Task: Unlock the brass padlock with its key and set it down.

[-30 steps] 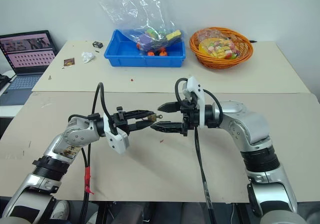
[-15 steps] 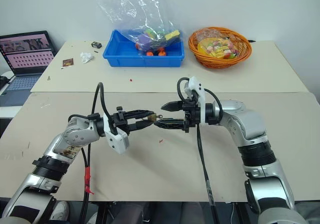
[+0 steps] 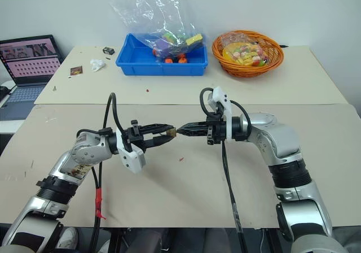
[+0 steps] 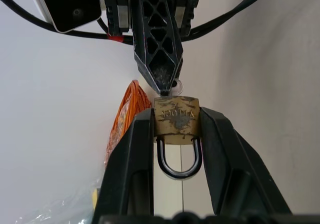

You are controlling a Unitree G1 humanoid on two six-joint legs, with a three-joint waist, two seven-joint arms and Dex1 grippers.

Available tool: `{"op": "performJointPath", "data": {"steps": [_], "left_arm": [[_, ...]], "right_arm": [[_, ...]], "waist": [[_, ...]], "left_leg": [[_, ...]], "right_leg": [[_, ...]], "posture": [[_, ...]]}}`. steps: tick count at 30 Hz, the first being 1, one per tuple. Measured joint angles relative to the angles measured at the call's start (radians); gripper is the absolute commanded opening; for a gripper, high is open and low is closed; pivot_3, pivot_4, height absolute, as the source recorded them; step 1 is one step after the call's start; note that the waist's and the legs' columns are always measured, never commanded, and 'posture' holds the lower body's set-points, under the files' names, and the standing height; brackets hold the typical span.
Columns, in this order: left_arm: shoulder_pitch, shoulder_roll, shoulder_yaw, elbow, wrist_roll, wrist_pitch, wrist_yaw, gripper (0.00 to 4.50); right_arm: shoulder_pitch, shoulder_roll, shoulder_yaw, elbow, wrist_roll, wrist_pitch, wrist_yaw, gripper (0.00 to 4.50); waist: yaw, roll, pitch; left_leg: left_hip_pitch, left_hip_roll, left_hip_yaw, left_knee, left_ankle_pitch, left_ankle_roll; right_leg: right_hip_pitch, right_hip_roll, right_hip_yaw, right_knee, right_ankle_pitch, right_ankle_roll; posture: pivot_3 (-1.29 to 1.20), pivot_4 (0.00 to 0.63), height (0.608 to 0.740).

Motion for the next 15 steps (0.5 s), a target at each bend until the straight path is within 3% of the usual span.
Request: {"op": "performJointPath", "data": {"steps": [11, 15], "left_arm": [[0.001, 0.006, 0.001, -0.001, -0.014, 0.000, 0.000, 0.79], [0.006, 0.009, 0.001, -0.006, -0.015, -0.001, 0.000, 0.79]], "right_arm": [[0.001, 0.000, 0.000, -0.025, -0.004, 0.002, -0.016, 0.02], [0.000, 0.013, -0.016, -0.040, 0.029, 0.084, -0.043, 0.02]], "waist": [[0.000, 0.000, 0.000], [0.000, 0.000, 0.000]], "left_leg": [[0.000, 0.000, 0.000, 0.000, 0.000, 0.000], [0.000, 0.000, 0.000, 0.000, 0.000, 0.000]], "right_leg": [[0.000, 0.000, 0.000, 0.000, 0.000, 0.000], [0.000, 0.000, 0.000, 0.000, 0.000, 0.000]], "posture": [[0.00, 0.150, 0.740], [0.00, 0.150, 0.740]]}}
